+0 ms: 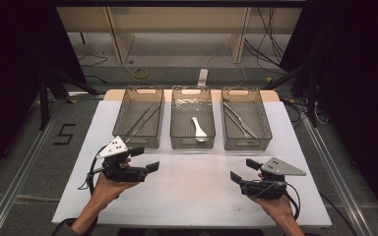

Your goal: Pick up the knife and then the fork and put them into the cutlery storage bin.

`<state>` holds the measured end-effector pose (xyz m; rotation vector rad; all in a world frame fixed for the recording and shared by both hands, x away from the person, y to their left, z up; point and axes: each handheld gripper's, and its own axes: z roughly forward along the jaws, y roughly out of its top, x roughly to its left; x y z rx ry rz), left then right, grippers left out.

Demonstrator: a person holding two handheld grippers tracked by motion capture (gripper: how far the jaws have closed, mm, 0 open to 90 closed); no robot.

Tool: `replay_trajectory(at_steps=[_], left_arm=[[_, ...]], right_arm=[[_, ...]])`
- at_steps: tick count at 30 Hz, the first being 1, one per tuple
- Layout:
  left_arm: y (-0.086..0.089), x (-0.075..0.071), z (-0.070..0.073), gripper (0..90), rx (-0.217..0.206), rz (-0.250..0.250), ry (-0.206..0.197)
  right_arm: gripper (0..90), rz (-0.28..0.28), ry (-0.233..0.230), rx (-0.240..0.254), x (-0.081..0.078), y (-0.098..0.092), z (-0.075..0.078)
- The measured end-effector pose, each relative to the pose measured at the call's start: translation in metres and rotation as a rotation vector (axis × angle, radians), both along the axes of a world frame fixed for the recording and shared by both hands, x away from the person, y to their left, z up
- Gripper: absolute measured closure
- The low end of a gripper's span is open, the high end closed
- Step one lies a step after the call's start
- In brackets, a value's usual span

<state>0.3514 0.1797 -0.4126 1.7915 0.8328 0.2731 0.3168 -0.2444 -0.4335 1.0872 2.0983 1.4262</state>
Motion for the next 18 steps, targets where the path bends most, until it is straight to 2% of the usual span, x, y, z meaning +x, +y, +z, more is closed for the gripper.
replay_trajectory(at_steps=[18], left_arm=[[0.0014,0.0002,-0.0005,15.7,-0.002,0.006,-0.001]], right_arm=[[23.8,-0.003,0.002,-0.015,-0.0027,-0.0001,0.0003]])
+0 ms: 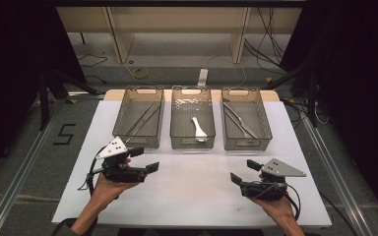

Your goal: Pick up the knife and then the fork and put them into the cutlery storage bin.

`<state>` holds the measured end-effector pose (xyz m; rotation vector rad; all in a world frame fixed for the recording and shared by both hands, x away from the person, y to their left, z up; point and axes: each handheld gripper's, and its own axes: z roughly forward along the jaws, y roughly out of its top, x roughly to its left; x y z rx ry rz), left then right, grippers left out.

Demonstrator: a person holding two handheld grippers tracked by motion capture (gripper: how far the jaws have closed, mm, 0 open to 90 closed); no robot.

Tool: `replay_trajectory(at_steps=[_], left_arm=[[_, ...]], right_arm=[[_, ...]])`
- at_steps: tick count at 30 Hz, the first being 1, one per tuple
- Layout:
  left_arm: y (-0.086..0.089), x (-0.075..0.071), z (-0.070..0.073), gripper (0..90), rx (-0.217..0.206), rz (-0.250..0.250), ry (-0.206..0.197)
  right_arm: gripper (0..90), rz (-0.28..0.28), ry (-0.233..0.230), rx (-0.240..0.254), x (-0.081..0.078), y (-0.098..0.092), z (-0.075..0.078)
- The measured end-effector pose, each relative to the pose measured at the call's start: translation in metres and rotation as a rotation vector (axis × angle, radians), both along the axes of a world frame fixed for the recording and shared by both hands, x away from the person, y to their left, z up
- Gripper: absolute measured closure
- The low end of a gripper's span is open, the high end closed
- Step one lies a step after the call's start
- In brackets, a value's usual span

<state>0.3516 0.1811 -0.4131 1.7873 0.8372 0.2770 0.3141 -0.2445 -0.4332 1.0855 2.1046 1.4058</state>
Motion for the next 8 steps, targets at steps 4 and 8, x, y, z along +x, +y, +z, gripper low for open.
replay_trajectory(at_steps=[4,8], left_arm=[[0.0001,0.0003,0.0000,15.7,0.000,-0.002,0.000],[0.0001,0.0006,-0.0001,15.7,-0.001,-0.001,0.001]], right_arm=[[23.8,0.000,0.002,-0.003,0.0004,-0.0001,-0.0001],[23.8,-0.002,0.005,0.000,0.0010,-0.0003,-0.0002]])
